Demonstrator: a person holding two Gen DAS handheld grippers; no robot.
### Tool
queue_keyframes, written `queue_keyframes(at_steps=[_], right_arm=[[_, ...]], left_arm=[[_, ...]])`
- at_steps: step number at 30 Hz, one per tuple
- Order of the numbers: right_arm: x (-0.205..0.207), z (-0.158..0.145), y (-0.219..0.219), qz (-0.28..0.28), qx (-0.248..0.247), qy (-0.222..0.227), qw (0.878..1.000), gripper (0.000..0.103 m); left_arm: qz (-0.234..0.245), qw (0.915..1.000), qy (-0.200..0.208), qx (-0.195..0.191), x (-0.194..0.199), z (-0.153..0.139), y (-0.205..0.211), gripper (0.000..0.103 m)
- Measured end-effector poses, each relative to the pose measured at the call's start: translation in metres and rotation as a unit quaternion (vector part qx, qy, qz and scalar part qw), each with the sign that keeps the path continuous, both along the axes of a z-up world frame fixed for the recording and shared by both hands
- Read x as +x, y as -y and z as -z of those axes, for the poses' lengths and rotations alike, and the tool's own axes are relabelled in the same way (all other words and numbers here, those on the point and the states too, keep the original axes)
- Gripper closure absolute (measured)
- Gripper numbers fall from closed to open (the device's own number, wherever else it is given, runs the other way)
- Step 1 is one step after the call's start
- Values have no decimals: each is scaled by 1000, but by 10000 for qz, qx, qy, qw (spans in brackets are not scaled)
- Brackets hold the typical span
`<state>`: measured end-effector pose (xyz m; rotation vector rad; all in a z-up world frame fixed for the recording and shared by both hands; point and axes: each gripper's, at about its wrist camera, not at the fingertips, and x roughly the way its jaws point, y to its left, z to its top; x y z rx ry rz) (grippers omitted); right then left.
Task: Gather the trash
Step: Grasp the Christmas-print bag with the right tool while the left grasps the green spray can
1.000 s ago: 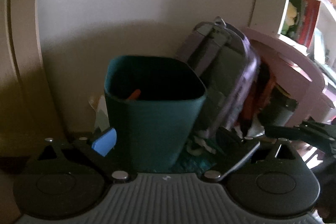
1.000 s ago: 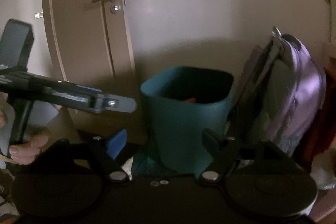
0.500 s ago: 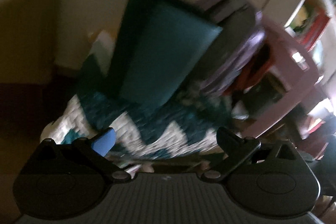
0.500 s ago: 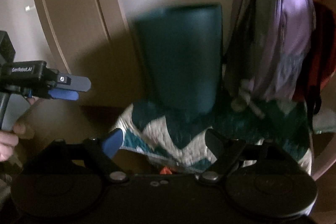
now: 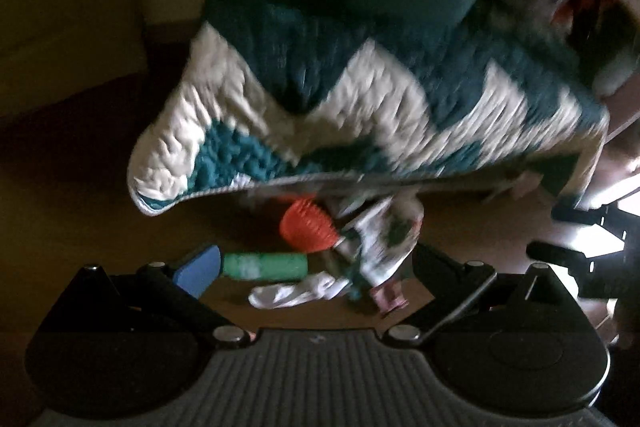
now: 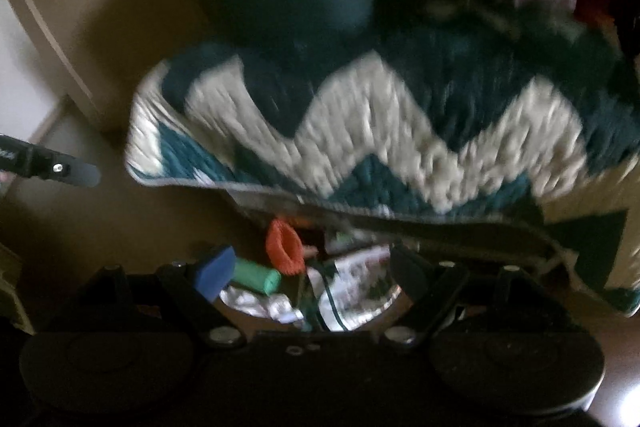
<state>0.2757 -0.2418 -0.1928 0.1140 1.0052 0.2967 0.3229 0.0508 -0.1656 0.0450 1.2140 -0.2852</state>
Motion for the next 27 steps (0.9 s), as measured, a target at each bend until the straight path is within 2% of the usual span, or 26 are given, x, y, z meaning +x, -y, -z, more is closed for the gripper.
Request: queue_keyframes(at_steps=[3,5,10,14,16,18,20,24,27], right_arm=[[10,39,-8,-50,-217,-219,9995,19],[15,68,-17,-129,-428,-369,9983,21],[31,131,-20,159,-447,-963,9942,24],[44,170,-18,355,-420,-1281,9902,28],[50,185,-18,353,-459,-1346,9892,28],[55,202,-17,415,-461,-1455,9874,29],[61,219,-14,616,-377,-1580,9848,31],[73,247,-7,993,-251,-1691,9803,31],[81,266,-3,1178,-191,-1741,9775,31]], left_arm=[[534,9972,85,516,3,34,11,0],[732,9952,-17,652,7,61,13,0],[877,9927,-387,730,21,129,10,1],[819,9933,-575,584,35,172,4,1],[815,9931,-624,561,40,193,2,7],[853,9919,-657,680,44,215,4,32],[866,9901,-751,811,49,238,5,38],[897,9885,-854,864,58,274,5,45],[896,9884,-962,758,64,291,7,45]])
